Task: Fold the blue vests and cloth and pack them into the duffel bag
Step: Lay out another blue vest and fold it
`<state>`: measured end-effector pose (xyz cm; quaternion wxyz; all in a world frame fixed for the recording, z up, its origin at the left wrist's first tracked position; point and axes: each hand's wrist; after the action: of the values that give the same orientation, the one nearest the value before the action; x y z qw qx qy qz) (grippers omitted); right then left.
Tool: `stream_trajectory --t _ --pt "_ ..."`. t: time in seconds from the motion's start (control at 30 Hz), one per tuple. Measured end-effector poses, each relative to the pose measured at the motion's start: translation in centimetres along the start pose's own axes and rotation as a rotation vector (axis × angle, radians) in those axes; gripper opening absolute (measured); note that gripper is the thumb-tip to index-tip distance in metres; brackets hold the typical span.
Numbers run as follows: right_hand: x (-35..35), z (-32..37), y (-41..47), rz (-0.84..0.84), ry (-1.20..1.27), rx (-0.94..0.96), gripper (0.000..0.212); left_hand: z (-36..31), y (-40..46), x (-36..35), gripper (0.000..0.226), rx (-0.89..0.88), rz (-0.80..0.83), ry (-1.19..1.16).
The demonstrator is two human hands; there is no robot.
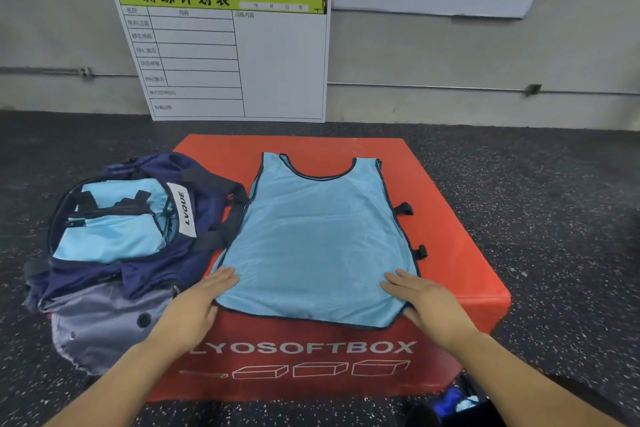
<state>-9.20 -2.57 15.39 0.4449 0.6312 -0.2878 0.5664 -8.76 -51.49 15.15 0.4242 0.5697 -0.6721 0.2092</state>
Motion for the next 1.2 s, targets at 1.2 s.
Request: stream_trajectory --t 1.2 --pt "6.8 -6.8 6.4 0.159 0.833 -0.644 0.046 -6.3 11.4 1.8 0.015 0.393 -0.026 -0.607"
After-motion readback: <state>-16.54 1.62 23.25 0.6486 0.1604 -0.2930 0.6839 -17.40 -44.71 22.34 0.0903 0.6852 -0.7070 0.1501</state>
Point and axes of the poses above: each hand's wrist, its own y-axis towards the middle knuckle, its own x-axis out of the back of the hand, z = x × y, and after that the axes turned 8 degrees about -y, right-handed
